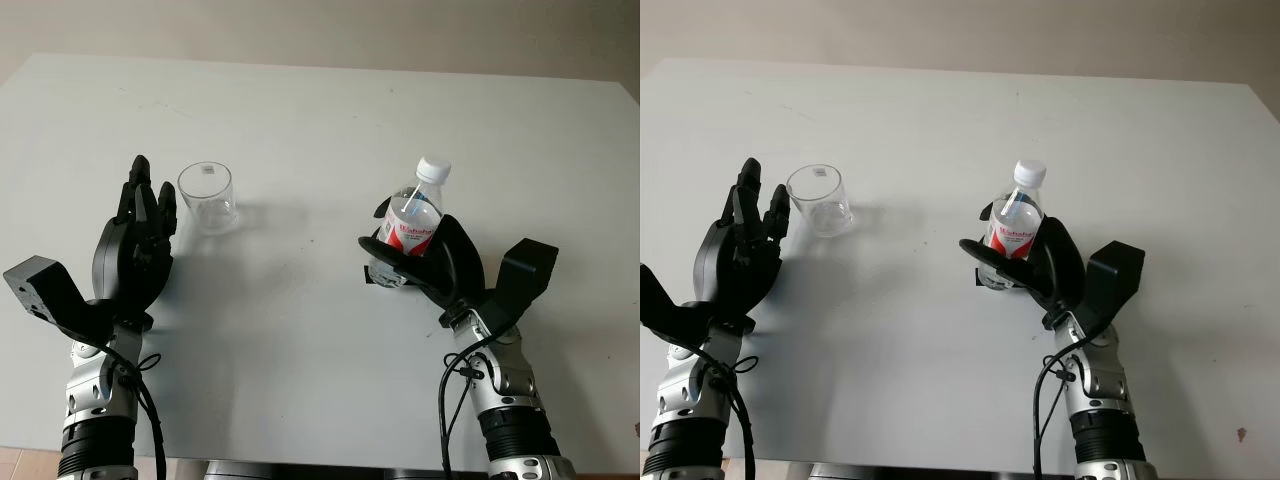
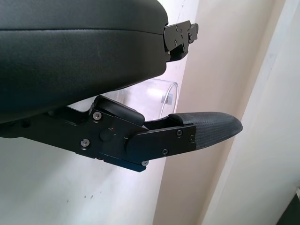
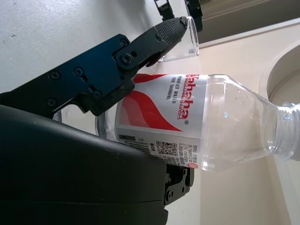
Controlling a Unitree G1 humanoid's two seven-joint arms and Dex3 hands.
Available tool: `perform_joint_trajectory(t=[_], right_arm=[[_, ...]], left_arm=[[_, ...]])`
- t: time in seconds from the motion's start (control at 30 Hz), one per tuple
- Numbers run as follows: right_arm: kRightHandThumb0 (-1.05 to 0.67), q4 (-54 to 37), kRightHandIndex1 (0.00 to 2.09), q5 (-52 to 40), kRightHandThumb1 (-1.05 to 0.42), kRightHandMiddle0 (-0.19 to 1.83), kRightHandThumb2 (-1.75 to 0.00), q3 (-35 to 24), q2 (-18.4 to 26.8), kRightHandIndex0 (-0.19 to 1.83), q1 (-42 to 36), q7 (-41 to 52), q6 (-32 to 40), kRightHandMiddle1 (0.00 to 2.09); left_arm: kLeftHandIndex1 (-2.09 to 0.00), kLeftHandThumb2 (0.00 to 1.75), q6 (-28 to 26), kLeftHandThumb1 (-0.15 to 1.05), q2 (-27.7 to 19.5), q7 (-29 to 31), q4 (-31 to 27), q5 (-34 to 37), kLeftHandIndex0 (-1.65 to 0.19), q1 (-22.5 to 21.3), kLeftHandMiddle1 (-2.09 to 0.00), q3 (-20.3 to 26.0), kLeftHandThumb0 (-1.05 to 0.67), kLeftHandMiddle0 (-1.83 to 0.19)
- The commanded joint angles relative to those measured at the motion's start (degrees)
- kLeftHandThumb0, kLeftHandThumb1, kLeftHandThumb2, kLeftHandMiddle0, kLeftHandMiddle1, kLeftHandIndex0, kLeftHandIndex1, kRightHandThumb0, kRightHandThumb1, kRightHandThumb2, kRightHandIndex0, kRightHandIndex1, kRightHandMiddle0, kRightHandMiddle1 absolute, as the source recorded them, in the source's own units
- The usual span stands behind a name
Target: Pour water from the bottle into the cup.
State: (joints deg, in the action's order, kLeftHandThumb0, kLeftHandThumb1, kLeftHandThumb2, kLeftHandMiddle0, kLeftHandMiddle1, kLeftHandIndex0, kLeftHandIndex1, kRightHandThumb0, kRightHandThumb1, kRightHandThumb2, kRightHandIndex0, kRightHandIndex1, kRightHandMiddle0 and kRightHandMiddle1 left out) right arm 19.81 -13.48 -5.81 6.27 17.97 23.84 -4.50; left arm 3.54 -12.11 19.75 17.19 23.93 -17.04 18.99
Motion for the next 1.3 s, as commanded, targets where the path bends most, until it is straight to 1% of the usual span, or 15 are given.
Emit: perform_joint_trajectory(t=[0.0,0.17,0.23,0.33,0.37,0.4,0.43,0.53,0.6,0.63,0.67,0.77,0.9,1.0,1.27], right_arm=[[-0.49,1.2,2.09,0.7,-0.97,0.16,-0.05,0.2,0.8,-0.03,-1.5,0.3,-0.8,2.09],[-0.49,1.8,2.09,1.8,-0.97,0.16,-0.05,0.4,0.9,-0.04,-1.7,0.2,-2.8,2.09],[-0.53,2.2,2.09,2.9,-0.95,0.08,-0.05,0.6,1.1,-0.04,-1.7,-0.1,-4.1,2.09],[-0.55,2.9,2.08,3.7,-0.94,-0.05,-0.05,0.9,1.5,-0.15,-1.6,0.1,-5.2,2.05],[-0.56,3.0,1.95,4.0,-0.94,-0.08,-0.05,1.1,1.6,-0.15,-1.5,0.2,-5.1,1.96],[-0.59,2.9,1.66,4.8,-0.93,-0.12,-0.05,1.5,2.0,-0.16,-1.5,-0.1,-5.0,1.74],[-0.61,2.9,1.37,5.6,-0.93,-0.14,-0.05,1.8,2.3,-0.15,-1.5,-0.5,-5.1,1.47],[-0.66,2.8,0.66,6.9,-0.91,-0.12,-0.05,2.2,2.5,-0.10,-1.5,-1.4,-5.5,0.83],[-0.69,2.8,0.33,6.8,-0.89,-0.11,-0.05,2.2,2.4,-0.08,-1.6,-1.8,-5.5,0.58],[-0.69,2.7,0.21,6.6,-0.88,-0.11,-0.05,2.1,2.3,-0.08,-1.6,-1.8,-5.5,0.49],[-0.70,2.7,0.15,6.4,-0.88,-0.13,-0.05,2.0,2.2,-0.10,-1.6,-1.9,-5.7,0.43],[-0.73,2.7,0.03,6.4,-0.87,-0.18,-0.05,1.9,2.2,-0.18,-1.7,-2.1,-6.5,0.24],[-0.77,3.1,0.00,6.8,-0.87,-0.19,-0.05,1.9,2.2,-0.19,-1.8,-3.1,-8.0,0.05],[-0.80,3.5,0.00,7.9,-0.87,-0.19,-0.05,2.0,2.1,-0.19,-1.8,-4.8,-9.4,0.01],[-0.84,4.0,0.00,10.6,-0.87,-0.19,-0.05,1.9,1.2,-0.19,-1.8,-11.0,-13.1,0.00]], left_arm=[[-0.05,0.56,0.3,1.05,-0.2,-0.4,0.2,-0.5,0.16,-0.5,-0.06,-0.1,-0.84,0.14],[-0.05,0.58,0.9,1.05,-0.1,-0.1,0.3,-0.7,0.17,-0.4,-0.06,-0.4,-0.85,0.14],[-0.05,0.58,0.9,1.05,0.0,0.0,0.4,-0.5,0.18,-0.4,-0.05,-0.3,-0.84,0.15],[-0.05,0.58,0.9,1.05,0.1,-0.1,0.4,-0.6,0.18,-0.4,-0.05,-0.4,-0.84,0.15],[-0.05,0.58,1.0,1.05,0.1,0.0,0.4,-0.6,0.18,-0.3,-0.05,-0.4,-0.84,0.15],[-0.04,0.59,1.2,1.05,0.2,0.2,0.6,-0.4,0.18,-0.3,-0.05,-0.3,-0.84,0.15],[-0.05,0.59,1.4,1.05,0.2,0.2,0.8,-0.4,0.18,-0.4,-0.05,-0.2,-0.84,0.15],[-0.05,0.59,1.7,1.05,0.2,0.2,1.0,-0.5,0.18,-0.3,-0.05,-0.3,-0.84,0.15],[-0.05,0.59,1.8,1.05,0.2,0.2,1.0,-0.5,0.18,-0.2,-0.05,-0.3,-0.84,0.15],[-0.05,0.59,1.8,1.05,0.3,0.2,0.9,-0.5,0.18,-0.2,-0.05,-0.4,-0.84,0.15],[-0.05,0.59,1.8,1.05,0.3,0.2,0.7,-0.5,0.18,-0.1,-0.05,-0.4,-0.83,0.16],[-0.03,0.61,2.2,1.05,0.3,0.7,0.9,-0.4,0.19,-0.2,-0.05,-0.6,-0.83,0.17],[-0.03,0.61,2.0,1.05,0.7,0.5,0.6,-0.3,0.19,-0.1,-0.05,-0.6,-0.83,0.17],[-0.02,0.62,2.0,1.05,0.8,0.4,0.4,-0.4,0.19,0.1,-0.05,-0.7,-0.82,0.17],[0.00,0.64,2.6,1.05,1.0,0.6,0.6,-0.5,0.19,0.4,-0.05,-0.8,-0.81,0.18]])
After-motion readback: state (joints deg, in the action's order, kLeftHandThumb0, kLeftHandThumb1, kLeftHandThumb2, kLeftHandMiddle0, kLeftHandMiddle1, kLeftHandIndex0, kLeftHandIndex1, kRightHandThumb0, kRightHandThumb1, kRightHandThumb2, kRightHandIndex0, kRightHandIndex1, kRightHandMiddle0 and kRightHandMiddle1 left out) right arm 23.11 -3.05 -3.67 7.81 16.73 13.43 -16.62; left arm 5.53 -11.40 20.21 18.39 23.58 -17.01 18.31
